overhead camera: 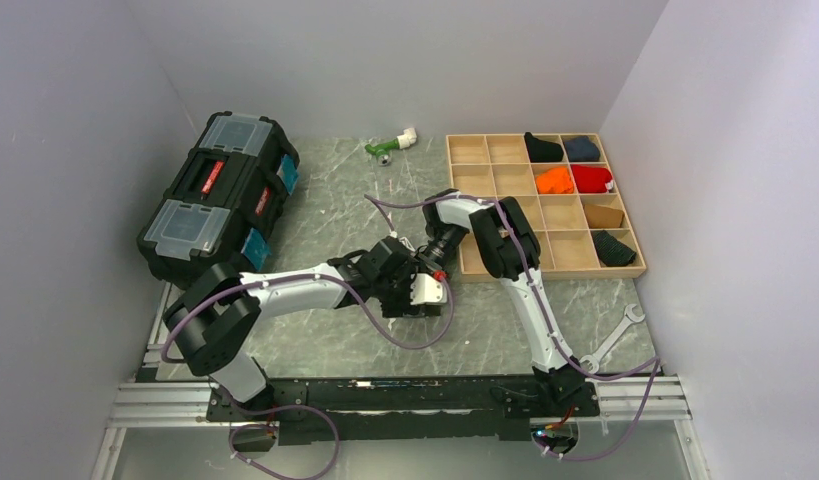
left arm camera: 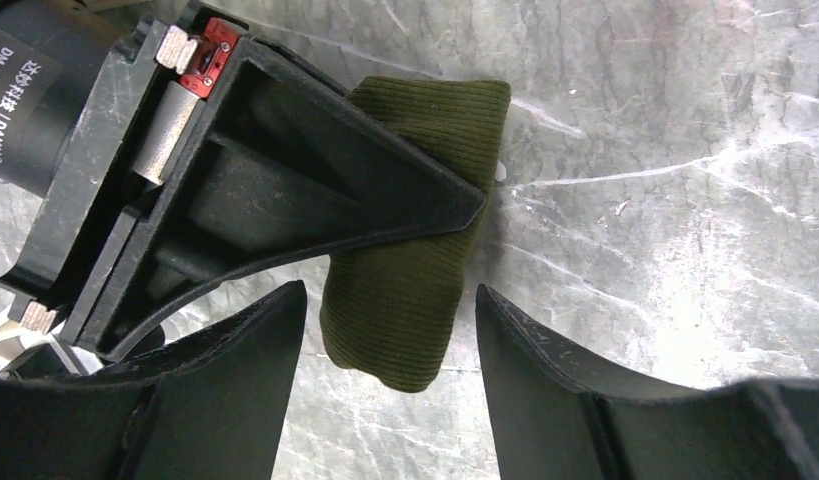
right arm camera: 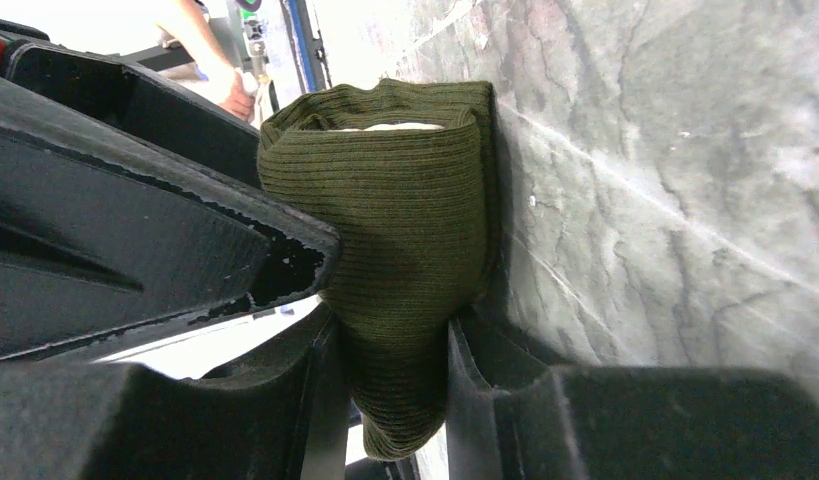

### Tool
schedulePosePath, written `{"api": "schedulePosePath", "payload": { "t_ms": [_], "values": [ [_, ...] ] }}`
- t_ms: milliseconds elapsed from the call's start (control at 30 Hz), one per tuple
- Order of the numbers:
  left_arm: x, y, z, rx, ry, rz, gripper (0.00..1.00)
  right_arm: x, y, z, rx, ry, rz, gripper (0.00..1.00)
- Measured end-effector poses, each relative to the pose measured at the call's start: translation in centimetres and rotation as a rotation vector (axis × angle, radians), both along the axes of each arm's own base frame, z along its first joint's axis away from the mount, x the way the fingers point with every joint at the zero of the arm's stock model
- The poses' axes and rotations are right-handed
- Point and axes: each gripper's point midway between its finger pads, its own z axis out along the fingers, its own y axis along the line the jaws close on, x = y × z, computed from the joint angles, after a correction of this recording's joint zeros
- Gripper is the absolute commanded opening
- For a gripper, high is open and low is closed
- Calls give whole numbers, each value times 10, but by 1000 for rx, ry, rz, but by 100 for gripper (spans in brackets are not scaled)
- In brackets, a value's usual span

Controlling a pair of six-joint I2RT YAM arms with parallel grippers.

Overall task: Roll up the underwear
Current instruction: Pick up the underwear from the center of the board.

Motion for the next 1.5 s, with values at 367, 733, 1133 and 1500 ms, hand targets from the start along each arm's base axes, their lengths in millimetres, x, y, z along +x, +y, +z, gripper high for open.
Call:
{"api": "schedulePosePath", "payload": {
  "t_ms": [367,733,1133,1500],
  "values": [
    [2,-6,-8,19,6,-27,70,0,0,0,1,8,-3,2],
    [2,-4,-28,89,37,-40,69,0,0,-1,14,19,-17,3],
    [6,-6,-33,118,57,-45,30,0,-1,-1,17,18,-19,3],
    [4,-3,-33,126,46,-69,0,0,-2,0,15,16,-20,29]
  ]
}}
